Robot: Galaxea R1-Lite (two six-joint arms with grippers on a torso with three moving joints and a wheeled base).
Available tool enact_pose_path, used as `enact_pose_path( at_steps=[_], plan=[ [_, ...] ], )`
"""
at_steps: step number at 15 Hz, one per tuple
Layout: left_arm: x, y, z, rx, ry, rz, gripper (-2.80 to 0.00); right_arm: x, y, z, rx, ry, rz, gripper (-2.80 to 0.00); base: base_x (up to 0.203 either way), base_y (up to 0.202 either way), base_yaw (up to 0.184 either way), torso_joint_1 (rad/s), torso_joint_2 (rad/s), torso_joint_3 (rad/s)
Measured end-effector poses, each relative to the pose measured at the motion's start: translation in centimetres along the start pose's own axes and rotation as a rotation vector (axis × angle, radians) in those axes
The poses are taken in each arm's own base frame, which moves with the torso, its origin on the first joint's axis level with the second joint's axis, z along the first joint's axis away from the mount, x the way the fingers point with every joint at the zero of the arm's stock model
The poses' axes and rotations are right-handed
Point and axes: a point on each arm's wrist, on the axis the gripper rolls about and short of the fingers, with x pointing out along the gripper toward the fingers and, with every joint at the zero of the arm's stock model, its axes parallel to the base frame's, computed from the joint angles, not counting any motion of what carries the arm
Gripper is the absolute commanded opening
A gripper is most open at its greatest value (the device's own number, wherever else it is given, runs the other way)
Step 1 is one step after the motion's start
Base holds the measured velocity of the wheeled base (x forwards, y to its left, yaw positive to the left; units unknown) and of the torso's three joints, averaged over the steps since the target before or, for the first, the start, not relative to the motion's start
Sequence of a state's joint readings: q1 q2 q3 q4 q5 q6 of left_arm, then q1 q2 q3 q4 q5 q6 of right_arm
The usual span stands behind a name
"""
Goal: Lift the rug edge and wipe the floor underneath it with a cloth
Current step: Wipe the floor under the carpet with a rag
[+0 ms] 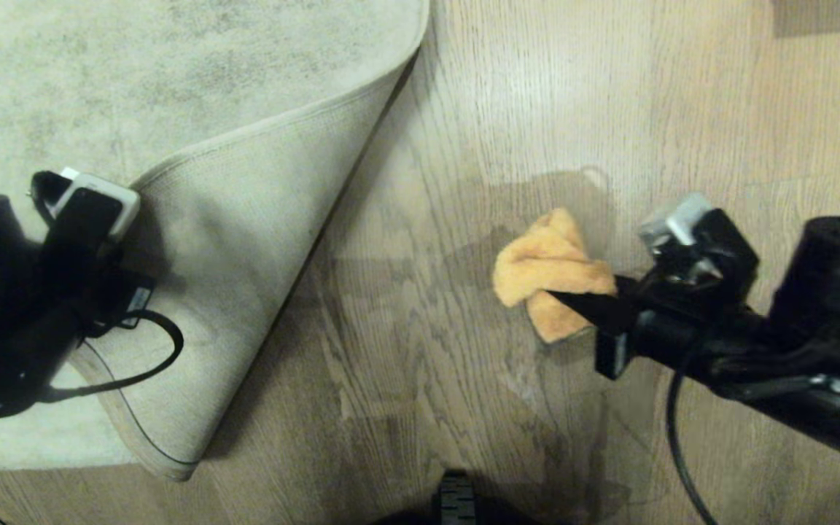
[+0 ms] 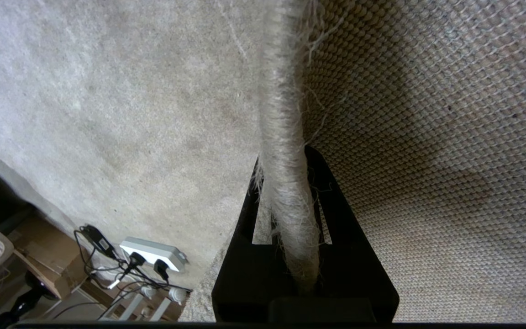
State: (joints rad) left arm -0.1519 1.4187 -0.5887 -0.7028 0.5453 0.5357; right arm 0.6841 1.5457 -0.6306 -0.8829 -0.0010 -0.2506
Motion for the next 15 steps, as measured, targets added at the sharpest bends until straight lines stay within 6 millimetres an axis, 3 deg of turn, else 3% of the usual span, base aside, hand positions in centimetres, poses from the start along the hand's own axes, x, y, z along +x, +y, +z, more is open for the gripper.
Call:
enact_pose_path(
  at_steps=[6, 10, 15],
  plan=[
    [0.0, 0.0, -0.3, -0.014, 0.011, 0.002, -2.8, 9.9, 7.3, 0.1, 0.041, -0.085, -0.03, -2.8, 0.0, 0.0, 0.0, 0.0, 0.0, 0.0],
    [0.4, 0.6, -0.7, -0.02, 0.032, 0.033, -2.8, 14.4, 10.3, -1.0, 0.082, -0.104, -0.002, -2.8, 0.0, 0.0, 0.0, 0.0, 0.0, 0.0],
    [0.5, 0.8, -0.9, -0.034, 0.041, 0.045, -2.8, 18.5, 12.6, -3.6, 0.113, -0.106, 0.009, -2.8, 0.0, 0.0, 0.0, 0.0, 0.0, 0.0]
  ],
)
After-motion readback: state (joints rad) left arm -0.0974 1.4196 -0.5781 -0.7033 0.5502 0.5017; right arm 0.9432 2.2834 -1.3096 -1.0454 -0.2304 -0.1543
